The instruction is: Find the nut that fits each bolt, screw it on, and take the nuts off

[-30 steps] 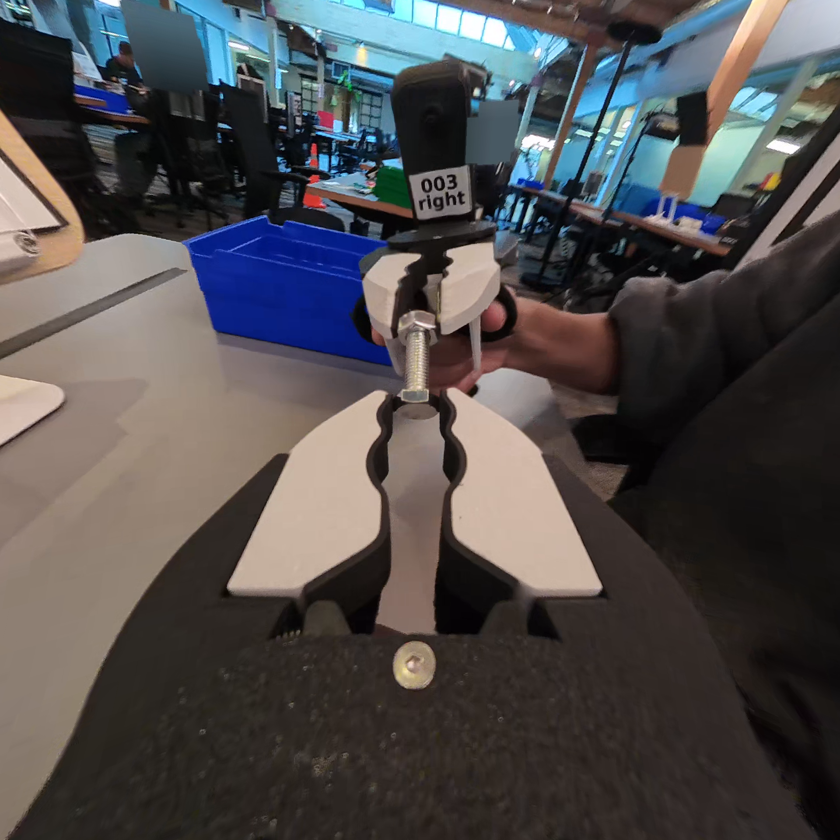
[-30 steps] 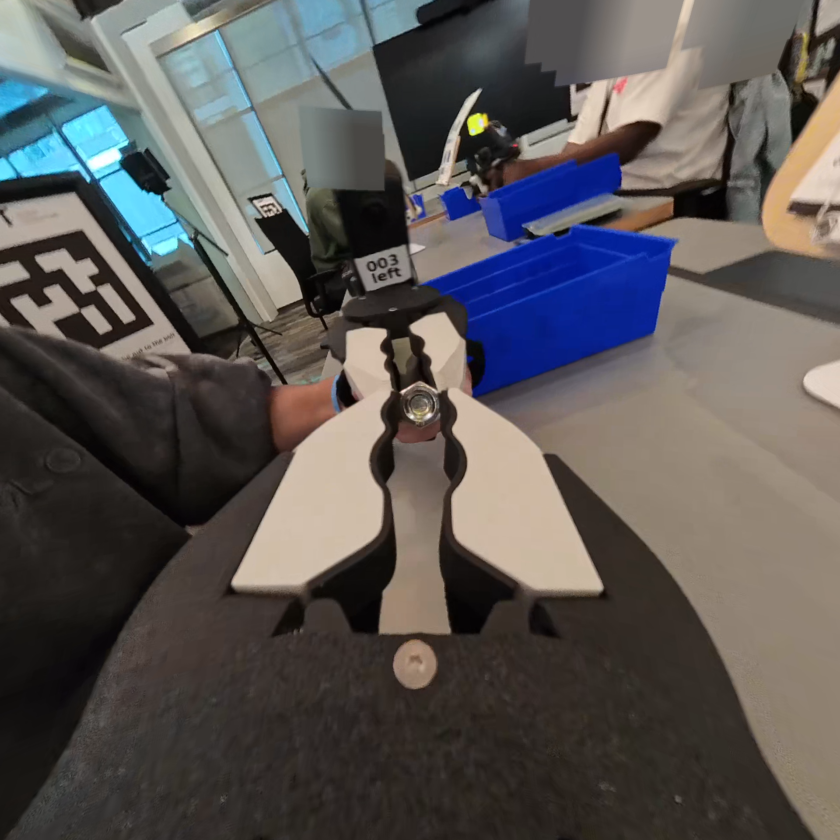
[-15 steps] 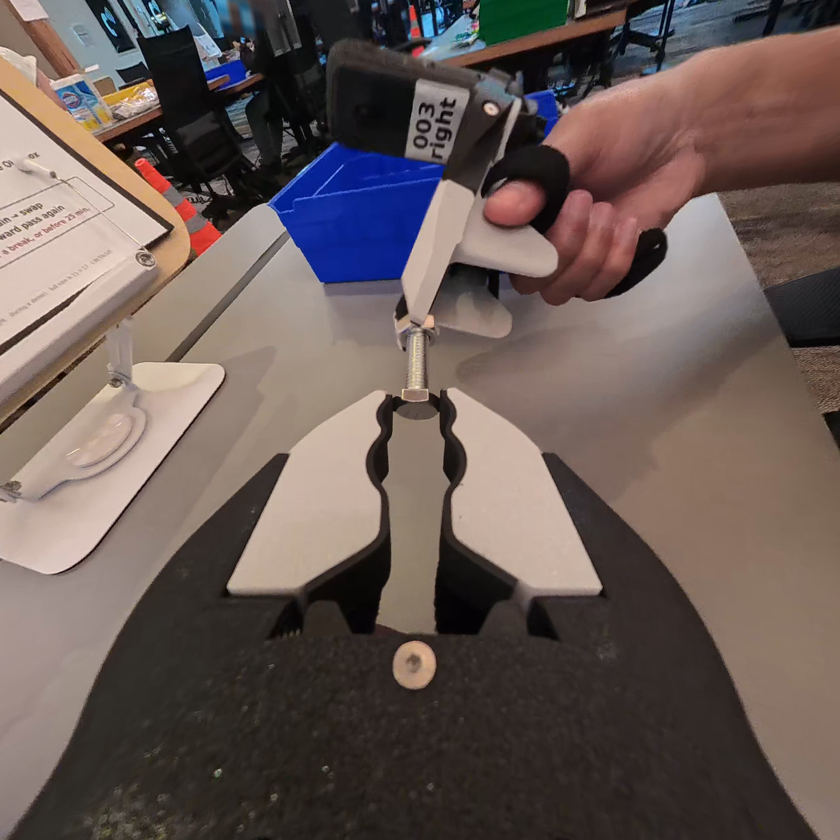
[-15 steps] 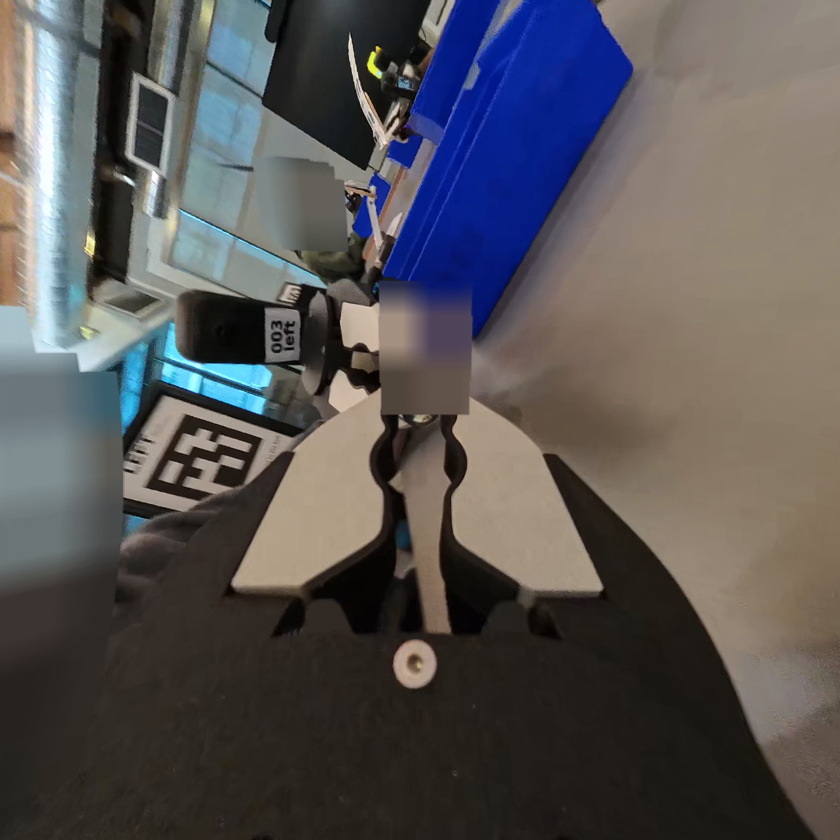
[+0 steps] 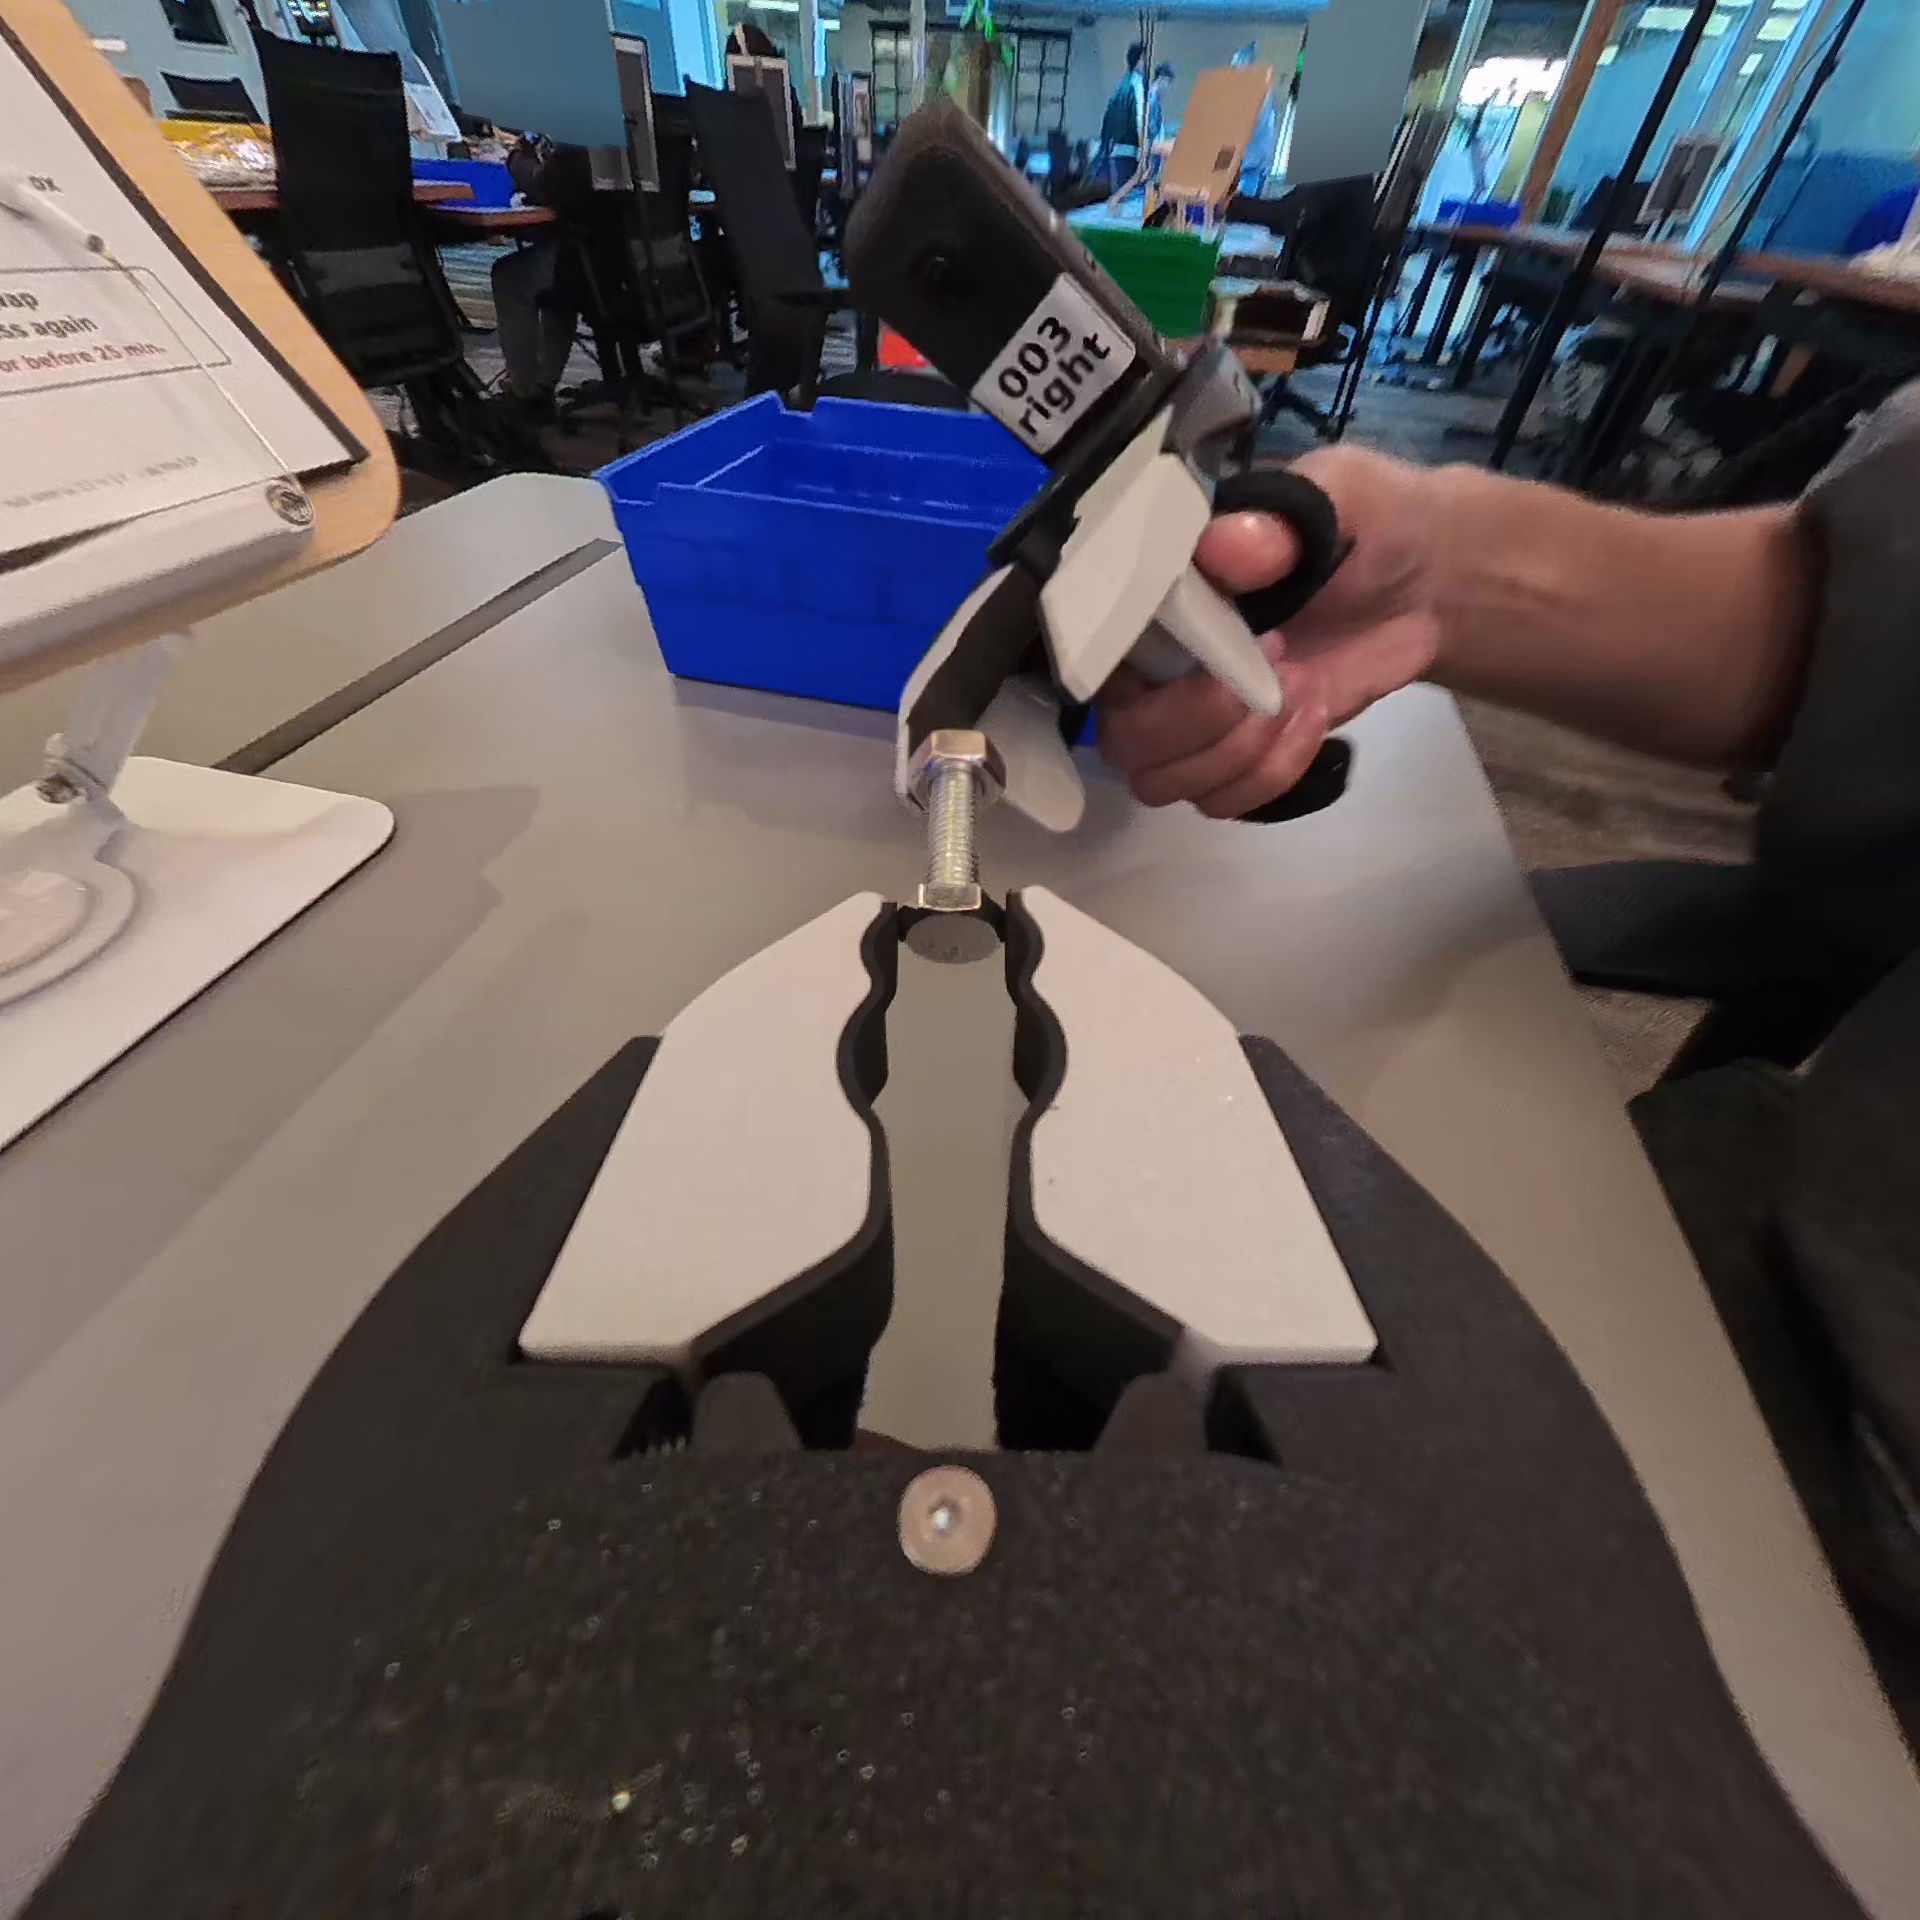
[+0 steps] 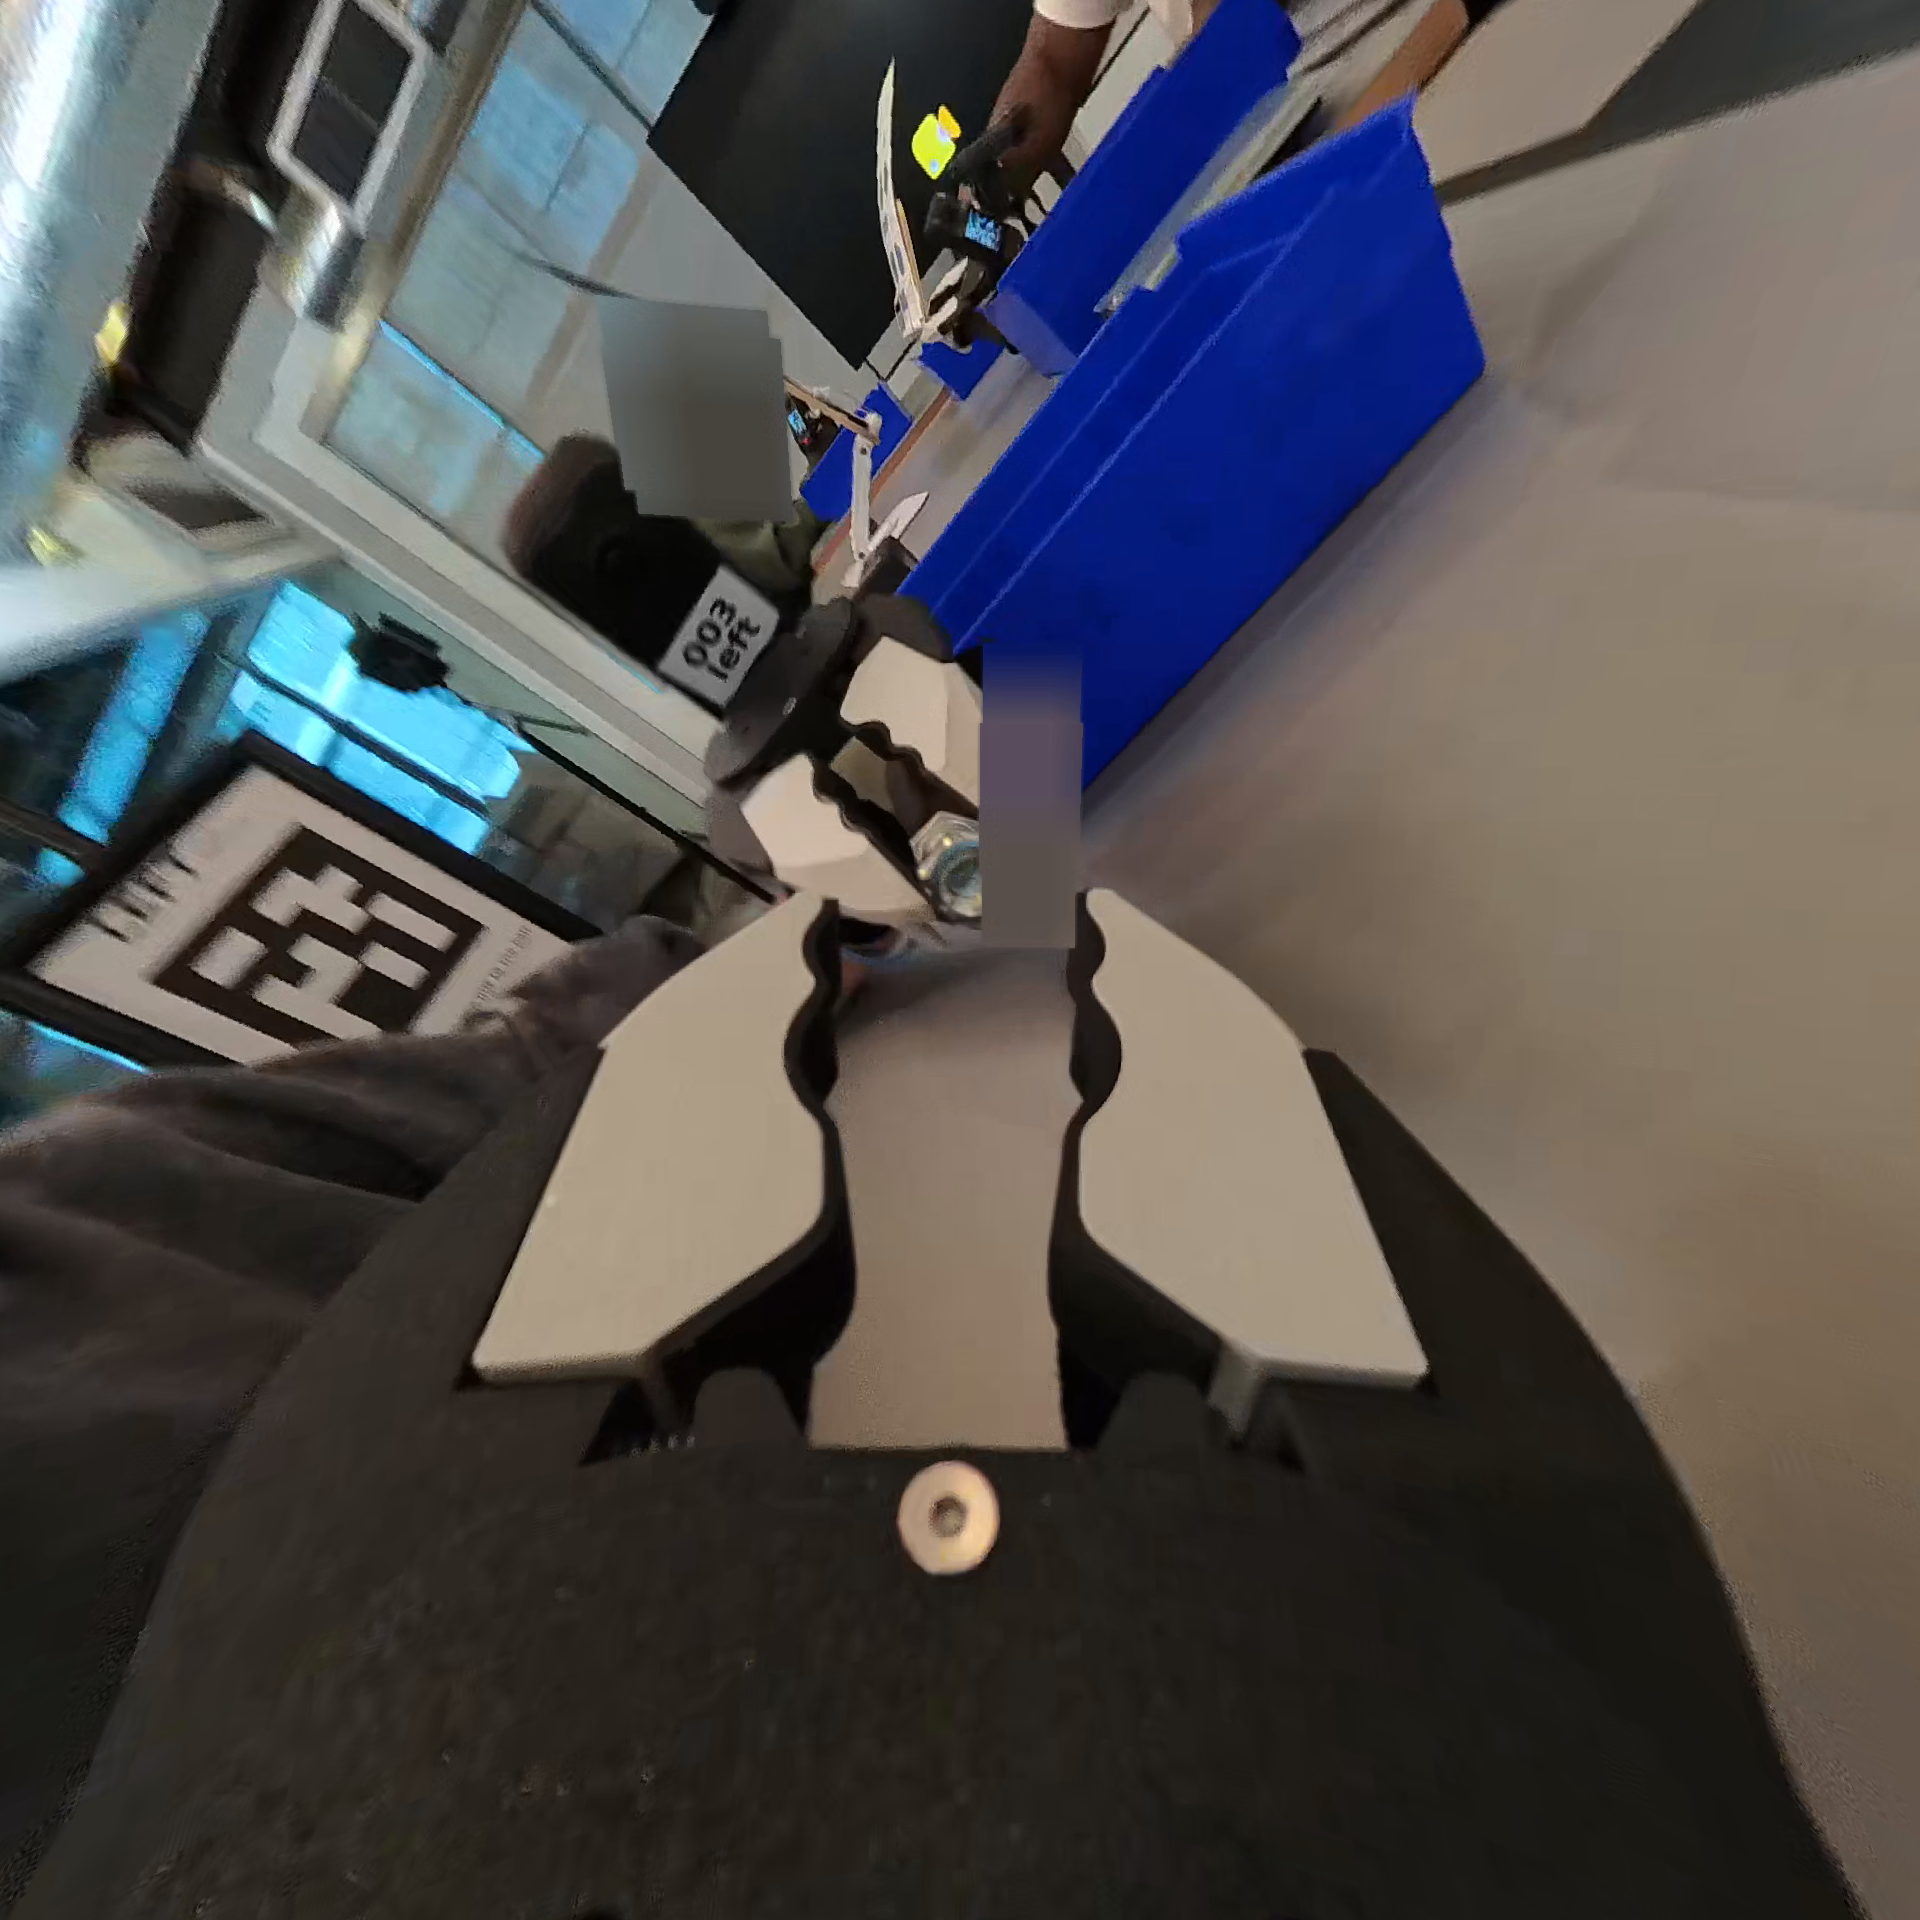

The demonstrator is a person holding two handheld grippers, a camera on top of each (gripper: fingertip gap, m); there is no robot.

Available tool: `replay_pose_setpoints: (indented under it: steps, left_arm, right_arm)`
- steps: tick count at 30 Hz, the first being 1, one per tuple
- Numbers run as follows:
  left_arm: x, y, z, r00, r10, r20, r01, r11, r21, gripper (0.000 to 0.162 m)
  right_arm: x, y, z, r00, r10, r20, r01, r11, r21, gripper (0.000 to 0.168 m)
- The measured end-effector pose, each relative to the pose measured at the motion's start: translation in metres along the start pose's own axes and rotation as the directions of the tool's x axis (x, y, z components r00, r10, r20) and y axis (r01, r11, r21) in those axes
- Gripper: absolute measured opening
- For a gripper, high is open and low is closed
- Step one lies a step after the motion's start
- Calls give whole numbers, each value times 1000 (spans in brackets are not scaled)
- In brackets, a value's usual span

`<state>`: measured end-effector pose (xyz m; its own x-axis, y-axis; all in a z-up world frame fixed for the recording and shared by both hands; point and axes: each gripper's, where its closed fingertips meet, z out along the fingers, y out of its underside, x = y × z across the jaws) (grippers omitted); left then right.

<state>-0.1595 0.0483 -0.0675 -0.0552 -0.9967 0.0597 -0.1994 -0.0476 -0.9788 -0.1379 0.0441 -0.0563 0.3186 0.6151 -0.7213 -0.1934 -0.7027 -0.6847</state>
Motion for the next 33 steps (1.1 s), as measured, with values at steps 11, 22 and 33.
replay_pose_setpoints:
  steps: [11,22,33]
  left_arm:
    - [11,-6,-8,942,-236,-237,253,967,44,19]
    - [16,-3,-5,935,-237,-263,253,967,29,19]
    - [23,-5,-6,899,-284,-334,310,951,24,19]
  right_arm:
    - [-23,4,5,457,-889,-28,887,458,-58,51]
    - [-24,10,7,429,-903,-32,903,429,7,46]
    - [-17,16,3,273,-959,-78,959,277,-51,22]
